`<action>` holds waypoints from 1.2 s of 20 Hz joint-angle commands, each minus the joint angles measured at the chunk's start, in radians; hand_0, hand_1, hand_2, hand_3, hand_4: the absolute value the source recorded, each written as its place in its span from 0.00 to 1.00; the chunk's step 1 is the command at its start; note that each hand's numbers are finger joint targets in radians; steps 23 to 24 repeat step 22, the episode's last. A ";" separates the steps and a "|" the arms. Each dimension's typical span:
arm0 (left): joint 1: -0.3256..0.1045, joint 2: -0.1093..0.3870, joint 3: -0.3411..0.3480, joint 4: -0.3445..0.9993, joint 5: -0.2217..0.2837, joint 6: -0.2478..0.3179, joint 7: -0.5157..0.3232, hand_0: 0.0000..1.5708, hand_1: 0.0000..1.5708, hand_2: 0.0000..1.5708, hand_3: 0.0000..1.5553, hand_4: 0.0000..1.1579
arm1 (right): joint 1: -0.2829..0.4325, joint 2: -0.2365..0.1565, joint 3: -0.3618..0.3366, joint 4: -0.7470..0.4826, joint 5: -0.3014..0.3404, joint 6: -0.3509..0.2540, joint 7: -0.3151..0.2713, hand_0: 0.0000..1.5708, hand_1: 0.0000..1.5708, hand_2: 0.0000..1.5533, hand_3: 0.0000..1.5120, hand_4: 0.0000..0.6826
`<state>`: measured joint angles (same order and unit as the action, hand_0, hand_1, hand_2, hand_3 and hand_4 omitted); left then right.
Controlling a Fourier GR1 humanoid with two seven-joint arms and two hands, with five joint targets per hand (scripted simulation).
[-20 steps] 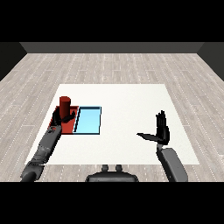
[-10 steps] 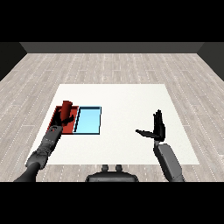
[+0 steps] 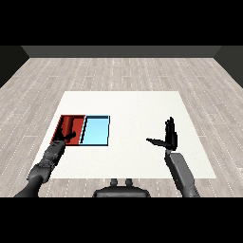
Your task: Pick the red can and put it in the red box
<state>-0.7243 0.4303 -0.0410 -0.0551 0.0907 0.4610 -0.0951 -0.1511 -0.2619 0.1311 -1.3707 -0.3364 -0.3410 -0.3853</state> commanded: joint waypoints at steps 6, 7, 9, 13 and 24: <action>-0.009 0.058 -0.017 0.030 -0.028 -0.127 0.035 0.00 0.00 0.00 0.00 0.00 | -0.021 0.010 -0.021 -0.011 -0.002 0.006 -0.002 0.00 0.00 0.00 0.00 0.00; 0.003 0.055 -0.022 0.026 -0.035 -0.105 0.018 0.00 0.00 0.00 0.00 0.00 | -0.029 0.028 -0.048 0.087 -0.025 0.058 -0.076 0.00 0.00 0.00 0.00 0.00; -0.017 0.031 -0.019 0.019 -0.035 -0.045 0.020 0.00 0.00 0.00 0.00 0.00 | 0.030 0.021 -0.027 -0.025 -0.013 0.031 -0.042 0.00 0.00 0.00 0.00 0.00; -0.010 0.044 0.081 -0.103 0.062 -0.112 -0.197 0.00 0.00 0.00 0.00 0.00 | 0.040 0.009 -0.022 -0.035 -0.020 0.067 -0.044 0.00 0.00 0.00 0.00 0.00; 0.078 -0.024 0.156 -0.372 0.177 -0.315 -0.480 0.00 0.00 0.00 0.00 0.00 | 0.041 -0.007 0.003 -0.097 -0.026 0.139 -0.034 0.00 0.00 0.00 0.00 0.00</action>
